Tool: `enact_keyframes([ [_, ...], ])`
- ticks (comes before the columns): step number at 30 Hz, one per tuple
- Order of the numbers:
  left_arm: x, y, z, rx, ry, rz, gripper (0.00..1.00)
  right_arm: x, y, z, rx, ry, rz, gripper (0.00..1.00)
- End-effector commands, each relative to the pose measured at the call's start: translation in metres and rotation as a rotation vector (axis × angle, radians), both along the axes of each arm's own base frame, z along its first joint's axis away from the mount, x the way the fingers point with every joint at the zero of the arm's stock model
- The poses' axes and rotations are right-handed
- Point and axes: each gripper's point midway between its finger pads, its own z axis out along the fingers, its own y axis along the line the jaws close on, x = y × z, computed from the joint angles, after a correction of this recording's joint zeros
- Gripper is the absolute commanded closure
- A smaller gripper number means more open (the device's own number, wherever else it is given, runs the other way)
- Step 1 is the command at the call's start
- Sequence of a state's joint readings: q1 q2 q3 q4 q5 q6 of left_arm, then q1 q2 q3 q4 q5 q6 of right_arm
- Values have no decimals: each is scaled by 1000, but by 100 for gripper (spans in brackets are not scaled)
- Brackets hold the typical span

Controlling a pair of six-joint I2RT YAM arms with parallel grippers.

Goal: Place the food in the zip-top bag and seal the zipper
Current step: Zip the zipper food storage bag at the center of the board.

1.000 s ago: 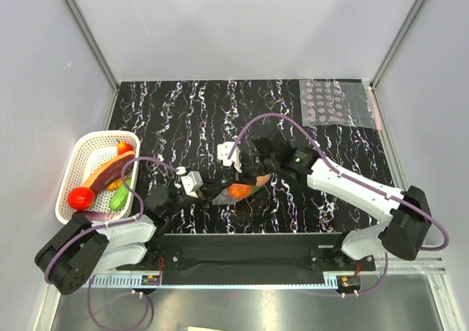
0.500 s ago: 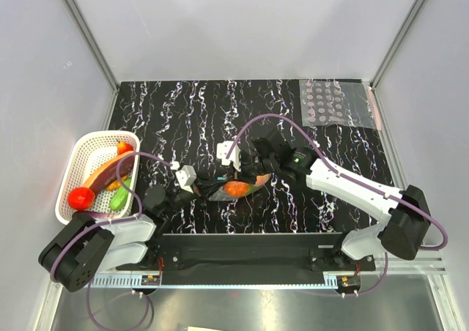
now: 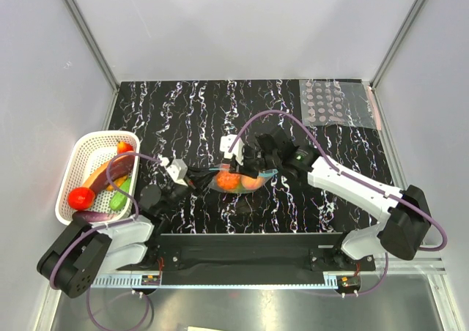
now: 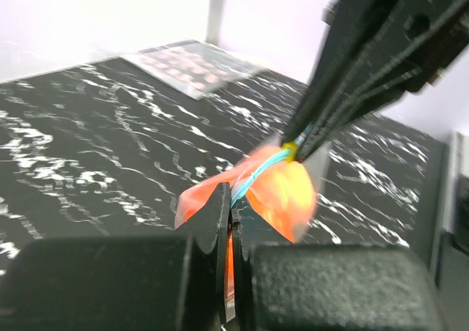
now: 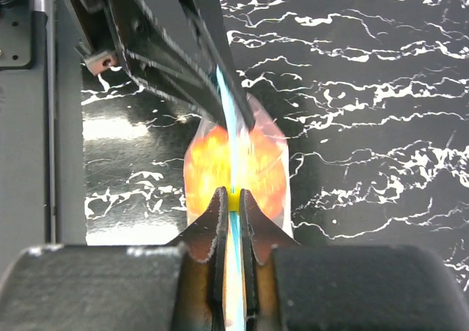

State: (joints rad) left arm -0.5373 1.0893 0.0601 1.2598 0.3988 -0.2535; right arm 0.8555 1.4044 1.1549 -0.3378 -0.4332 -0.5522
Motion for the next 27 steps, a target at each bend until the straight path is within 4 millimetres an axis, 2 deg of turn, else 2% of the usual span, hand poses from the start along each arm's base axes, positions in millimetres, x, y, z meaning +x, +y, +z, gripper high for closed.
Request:
enact_keyframes([
  [1, 3, 44, 25, -139, -118, 208, 100, 11, -12, 0, -22, -5, -61, 100],
  [5, 11, 63, 22, -167, -94, 309, 100, 16, -15, -1, -28, -2, -83, 100],
  [8, 19, 70, 18, -147, -67, 362, 100, 18, -16, -6, -48, 11, -93, 100],
  [9, 26, 75, 4, -116, -12, 408, 100, 19, -16, -5, -48, 10, -94, 100],
  [11, 31, 86, 4, -123, 4, 476, 100, 20, -17, -8, -60, 22, -100, 100],
  [12, 36, 98, -3, -122, 36, 549, 100, 21, -17, -8, -59, 23, -103, 100],
  [15, 40, 111, -15, -104, 84, 625, 100, 21, -17, -8, -60, 34, -108, 100],
  [23, 46, 123, -26, -104, 141, 700, 100, 22, -22, -25, -103, 90, -145, 100],
  [26, 47, 125, -30, -94, 153, 716, 100, 19, -29, -31, -98, 104, -172, 100],
  [27, 47, 125, -31, -92, 156, 716, 100, 16, -33, -39, -111, 117, -181, 100],
])
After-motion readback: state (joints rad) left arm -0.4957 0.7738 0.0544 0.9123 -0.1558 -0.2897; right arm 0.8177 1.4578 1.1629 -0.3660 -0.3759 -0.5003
